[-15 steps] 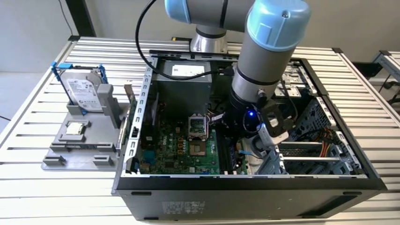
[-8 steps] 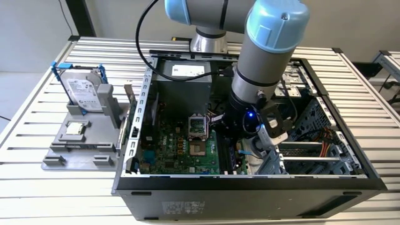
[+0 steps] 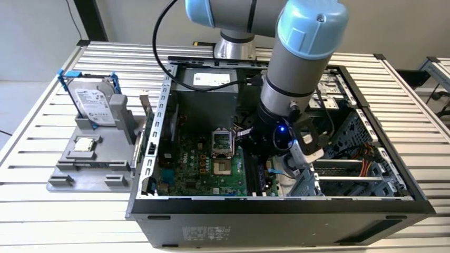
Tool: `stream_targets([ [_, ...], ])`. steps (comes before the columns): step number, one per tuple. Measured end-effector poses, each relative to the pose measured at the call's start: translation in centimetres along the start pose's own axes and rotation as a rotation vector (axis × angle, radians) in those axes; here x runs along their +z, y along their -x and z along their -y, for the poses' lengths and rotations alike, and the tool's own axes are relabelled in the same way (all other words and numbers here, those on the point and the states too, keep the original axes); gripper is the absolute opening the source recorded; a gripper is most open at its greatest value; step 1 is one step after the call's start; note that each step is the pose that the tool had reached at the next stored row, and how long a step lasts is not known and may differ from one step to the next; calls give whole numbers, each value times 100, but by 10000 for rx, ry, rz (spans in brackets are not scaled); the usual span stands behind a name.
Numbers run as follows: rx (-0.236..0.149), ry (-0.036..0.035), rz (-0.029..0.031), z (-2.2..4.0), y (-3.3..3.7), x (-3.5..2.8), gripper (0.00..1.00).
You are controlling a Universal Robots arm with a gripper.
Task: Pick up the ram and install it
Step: 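Insert the ram into the slot, then press down the ram until it locks into place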
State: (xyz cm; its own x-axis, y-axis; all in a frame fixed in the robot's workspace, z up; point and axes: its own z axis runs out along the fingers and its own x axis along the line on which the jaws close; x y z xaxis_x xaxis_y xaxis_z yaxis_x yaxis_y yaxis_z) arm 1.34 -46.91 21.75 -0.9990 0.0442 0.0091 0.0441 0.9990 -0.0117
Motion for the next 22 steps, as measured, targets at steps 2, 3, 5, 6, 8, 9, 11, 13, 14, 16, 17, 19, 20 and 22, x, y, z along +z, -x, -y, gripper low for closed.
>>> stream_targets([
  [2, 0, -3, 0, 1, -1, -89, 100],
  [3, 0, -3, 0, 2, -2, -139, 100],
  [5, 0, -3, 0, 3, -2, -226, 100],
  [6, 0, -3, 0, 3, -3, -274, 100],
  [8, -1, 2, -1, 4, -3, -355, 100],
  [9, -1, 2, -2, 5, -3, -364, 100],
  [11, -1, 2, -3, 5, -3, -378, 100],
  [13, 0, 3, -3, 5, -3, -391, 0],
  [14, 0, 2, -3, 5, -3, -399, 0],
  [16, 0, 2, -3, 5, -4, -414, 0],
  [17, -1, 2, -2, 5, -3, -420, 0],
  [19, 0, 1, -3, 6, -4, -435, 0],
  [20, 0, 3, -2, 6, -4, -442, 0],
  [22, 0, 2, -3, 6, -4, -456, 0],
])
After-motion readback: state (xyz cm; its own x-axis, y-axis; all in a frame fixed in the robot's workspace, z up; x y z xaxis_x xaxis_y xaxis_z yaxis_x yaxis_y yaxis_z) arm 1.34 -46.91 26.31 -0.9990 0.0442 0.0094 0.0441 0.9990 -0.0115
